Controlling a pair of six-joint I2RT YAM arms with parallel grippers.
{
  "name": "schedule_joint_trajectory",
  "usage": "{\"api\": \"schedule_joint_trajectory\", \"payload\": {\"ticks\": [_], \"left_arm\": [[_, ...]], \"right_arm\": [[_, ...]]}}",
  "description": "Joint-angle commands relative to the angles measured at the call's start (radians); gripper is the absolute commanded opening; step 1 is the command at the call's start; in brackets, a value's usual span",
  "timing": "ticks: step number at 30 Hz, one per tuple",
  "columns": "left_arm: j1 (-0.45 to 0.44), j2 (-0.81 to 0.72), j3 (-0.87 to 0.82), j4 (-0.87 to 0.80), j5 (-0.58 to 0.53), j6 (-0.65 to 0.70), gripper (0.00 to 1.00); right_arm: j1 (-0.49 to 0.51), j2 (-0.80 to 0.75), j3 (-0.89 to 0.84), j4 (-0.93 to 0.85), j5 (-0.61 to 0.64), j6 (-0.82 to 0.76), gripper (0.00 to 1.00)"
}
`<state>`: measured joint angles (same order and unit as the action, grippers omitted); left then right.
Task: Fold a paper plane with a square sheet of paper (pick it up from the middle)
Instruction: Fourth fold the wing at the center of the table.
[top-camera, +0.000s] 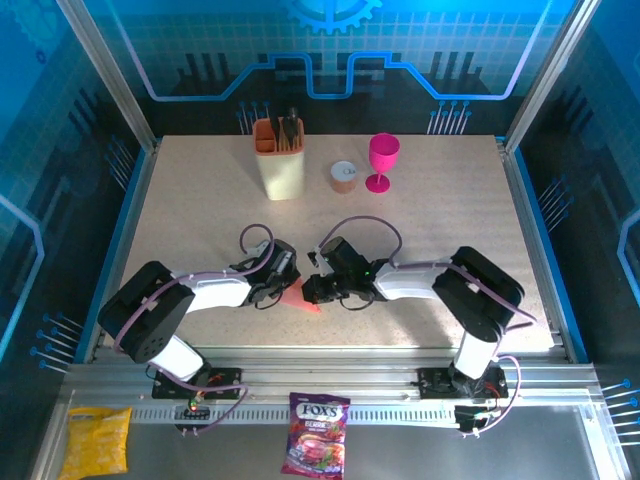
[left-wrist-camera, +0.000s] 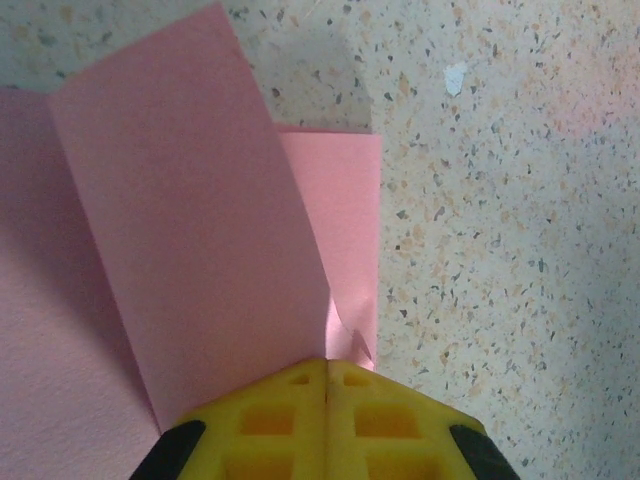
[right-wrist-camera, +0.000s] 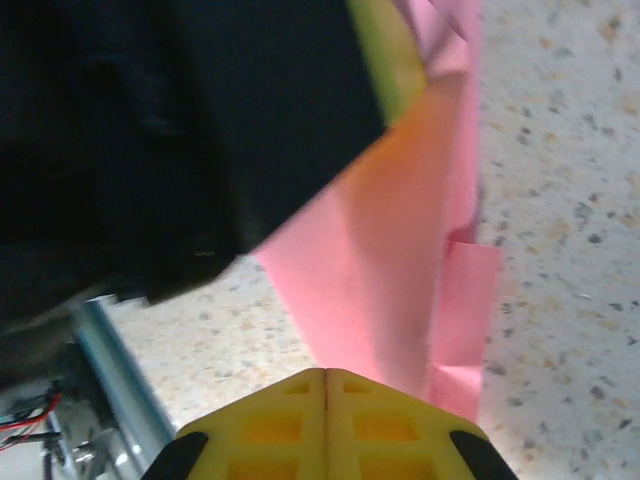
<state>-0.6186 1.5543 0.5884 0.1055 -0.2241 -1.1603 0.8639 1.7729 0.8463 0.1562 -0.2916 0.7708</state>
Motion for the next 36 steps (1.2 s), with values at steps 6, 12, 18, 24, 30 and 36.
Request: {"api": "schedule_joint_trajectory", "payload": {"ticks": [6,12,18,24,30,36], "left_arm": [[-0.004,0.025,-0.022,-0.177,-0.015,-0.006,0.0],[-0.004,-0.04,0.005,-0.141,0.005,0.126,0.0],[-0.019,-0.172,0.027,-0.153,0.09,0.187,0.0],[-0.058,-0.199,-0.023,-0.089,0.123,0.107,0.0],[-0.102,-0.128,-0.063,0.0,0.12,0.041,0.0],[-0.098,-0.073,-0.125,0.006,0.045,-0.06,0.0]], "right_arm": [[-0.018,0.075,-0.036,0.024,0.007,0.014,0.0],[-0.024,0.091,-0.077,0.002,0.033,0.013,0.0],[-0.031,0.091,-0.106,0.008,0.036,0.019,0.0],[-0.031,0.095,-0.113,0.013,0.034,0.024,0.0],[-0.032,0.105,-0.112,0.015,0.034,0.038,0.0],[-0.032,0.108,-0.102,-0.053,0.055,0.048,0.0]]}}
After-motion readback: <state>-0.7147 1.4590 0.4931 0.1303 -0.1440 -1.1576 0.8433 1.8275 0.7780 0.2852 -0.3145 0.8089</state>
